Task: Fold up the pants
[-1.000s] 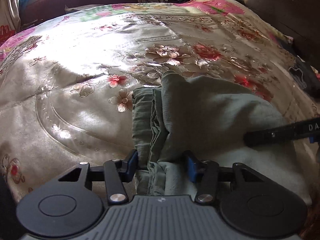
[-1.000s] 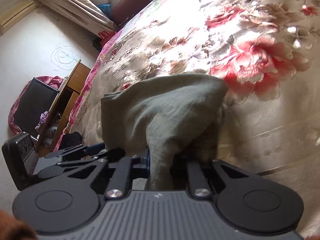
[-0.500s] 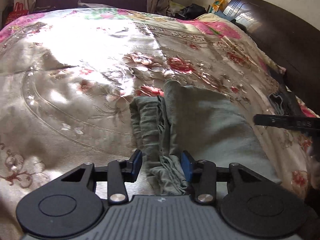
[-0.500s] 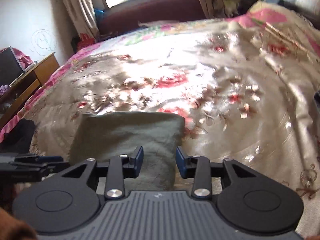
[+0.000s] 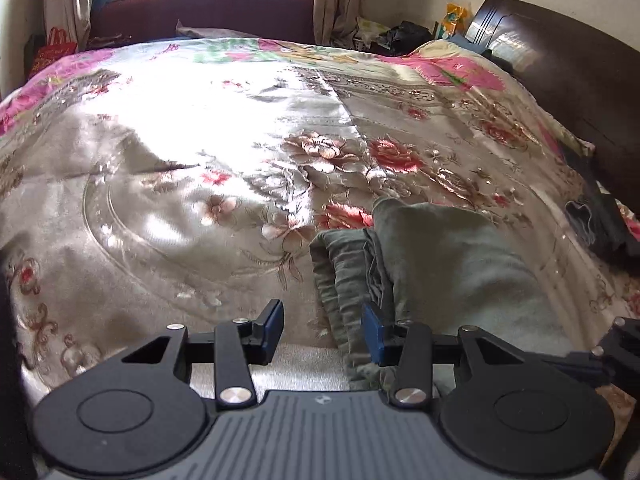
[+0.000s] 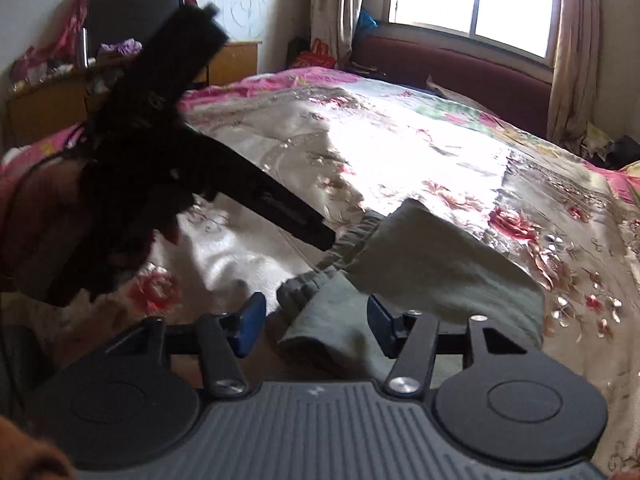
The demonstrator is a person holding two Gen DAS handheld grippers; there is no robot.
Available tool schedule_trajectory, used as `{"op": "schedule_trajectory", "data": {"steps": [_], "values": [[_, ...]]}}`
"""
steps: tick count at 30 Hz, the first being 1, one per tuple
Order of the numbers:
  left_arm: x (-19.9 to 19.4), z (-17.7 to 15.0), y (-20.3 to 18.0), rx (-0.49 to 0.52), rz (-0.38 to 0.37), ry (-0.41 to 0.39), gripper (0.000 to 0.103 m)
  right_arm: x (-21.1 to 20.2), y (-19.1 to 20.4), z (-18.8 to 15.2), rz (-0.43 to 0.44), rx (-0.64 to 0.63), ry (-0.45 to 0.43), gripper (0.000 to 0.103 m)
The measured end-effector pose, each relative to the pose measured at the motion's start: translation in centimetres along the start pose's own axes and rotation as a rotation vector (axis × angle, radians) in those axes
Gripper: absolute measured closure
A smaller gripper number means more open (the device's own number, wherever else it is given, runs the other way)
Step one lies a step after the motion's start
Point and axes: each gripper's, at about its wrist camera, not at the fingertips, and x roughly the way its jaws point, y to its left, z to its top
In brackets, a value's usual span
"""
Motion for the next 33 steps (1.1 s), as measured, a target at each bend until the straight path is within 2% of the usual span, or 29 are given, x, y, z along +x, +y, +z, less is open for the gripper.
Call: {"op": "schedule_trajectory", "data": {"steps": [1, 4, 8, 10, 13, 15, 17, 18, 20, 22, 24, 26, 28, 29, 30, 31, 33], "values": [[-0.2, -0.5, 0.4, -0.014, -0.014, -0.002, 0.047, 0.4, -0.6, 0.1, 0.012, 0.034, 0.029, 0.088], [-0.8, -2.0, 1.3, -0.023, -0.058, 0.003, 0.047, 0.1, -3.3, -0.2, 0.068, 0.186, 0.078, 0.096], [-0.6, -3.5, 0.9, 0.011, -0.119, 0.013, 0.047, -0.5, -6.2, 0.6, 0.110, 0.371, 0.087, 0.097], [-0.8, -4.4, -0.1, 0.068, -0.114, -0.018, 0.047, -0.9, -6.9, 1.3, 0.142, 0.461, 0.070, 0.097], [-1.0, -5.0, -1.0, 0.113, -0.099, -0.054, 0.047, -1.0, -6.7, 2.5, 0.192, 0.531, 0.040, 0.097], [-1.0, -5.1, -1.1, 0.113, -0.107, -0.065, 0.049, -1.5, -5.9, 3.6, 0.193, 0.523, -0.012, 0.097], [-0.7, -5.2, -1.1, 0.113, -0.110, -0.070, 0.049, -1.4, -4.3, 4.6, 0.166, 0.437, -0.045, 0.097], [-0.6, -5.3, -1.0, 0.111, -0.112, -0.072, 0.049, -0.4, -3.3, 4.5, 0.156, 0.401, -0.009, 0.097], [-0.4, -5.3, -0.6, 0.088, -0.126, -0.071, 0.049, 2.7, -2.2, 3.1, 0.171, 0.379, 0.121, 0.096], [0.2, -5.7, -0.6, 0.106, -0.104, -0.040, 0.053, 4.0, -1.4, 2.4, 0.168, 0.309, 0.133, 0.094], [0.3, -6.5, -0.7, 0.133, -0.078, -0.070, 0.053, 4.2, -1.6, 2.8, 0.177, 0.330, 0.160, 0.089], [0.0, -6.4, -0.4, 0.112, -0.090, -0.079, 0.052, 3.3, -1.9, 3.5, 0.184, 0.326, 0.171, 0.084], [-0.4, -6.3, 0.3, 0.086, -0.099, -0.077, 0.051, 1.1, -2.4, 4.3, 0.171, 0.325, 0.137, 0.082], [-0.7, -6.3, 0.5, 0.083, -0.099, -0.076, 0.051, -0.1, -3.0, 4.7, 0.176, 0.331, 0.103, 0.078], [-1.3, -6.3, 0.9, 0.085, -0.094, -0.076, 0.051, -0.8, -3.6, 5.1, 0.171, 0.344, 0.074, 0.068], [-1.9, -6.3, 1.2, 0.092, -0.084, -0.079, 0.051, -1.2, -4.3, 5.4, 0.155, 0.359, 0.049, 0.065], [-3.5, -6.0, 1.9, 0.088, -0.057, -0.094, 0.051, -0.9, -5.8, 5.7, 0.124, 0.390, 0.000, 0.064]]}}
